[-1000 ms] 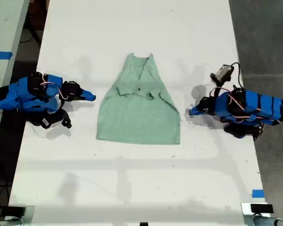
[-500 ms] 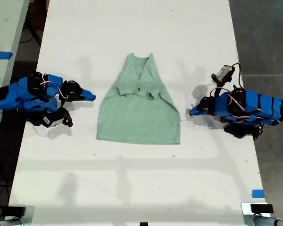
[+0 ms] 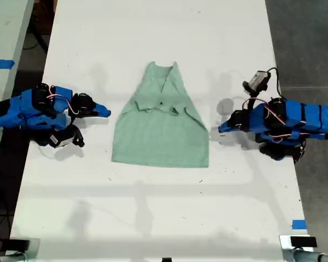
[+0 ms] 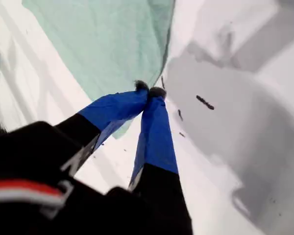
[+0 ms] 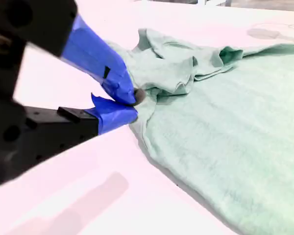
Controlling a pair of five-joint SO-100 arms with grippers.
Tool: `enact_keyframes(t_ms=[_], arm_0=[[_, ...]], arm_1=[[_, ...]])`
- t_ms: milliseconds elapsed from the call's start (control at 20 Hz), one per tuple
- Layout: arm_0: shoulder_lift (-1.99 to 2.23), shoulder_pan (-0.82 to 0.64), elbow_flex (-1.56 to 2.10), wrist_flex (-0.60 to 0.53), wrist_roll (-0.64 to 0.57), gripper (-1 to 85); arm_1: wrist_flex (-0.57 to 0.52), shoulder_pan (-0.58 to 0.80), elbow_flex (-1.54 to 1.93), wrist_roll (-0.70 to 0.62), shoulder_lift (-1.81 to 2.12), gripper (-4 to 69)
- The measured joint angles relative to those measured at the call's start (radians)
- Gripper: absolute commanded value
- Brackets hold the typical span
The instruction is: Fold t shirt
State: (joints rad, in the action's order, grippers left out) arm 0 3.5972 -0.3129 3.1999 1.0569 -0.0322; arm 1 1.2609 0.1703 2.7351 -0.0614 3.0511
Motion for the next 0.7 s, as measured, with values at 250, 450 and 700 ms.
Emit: enact_keyframes(t_ms=[250, 450, 700], arm_0=[[0.0, 0.0, 0.0, 0.0, 0.002, 0.0], [0.0, 0.0, 0.0, 0.0, 0.002, 0.0], [0.0, 0.0, 0.0, 0.0, 0.002, 0.0]], arm_1=[[-0.101, -0.132, -0.436, 0.069, -0.833, 17.0], [-0.123, -0.156, -0.588, 0.089, -1.183, 16.9], [-0.08, -0.156, -0.627, 0.138, -1.235, 0.6]])
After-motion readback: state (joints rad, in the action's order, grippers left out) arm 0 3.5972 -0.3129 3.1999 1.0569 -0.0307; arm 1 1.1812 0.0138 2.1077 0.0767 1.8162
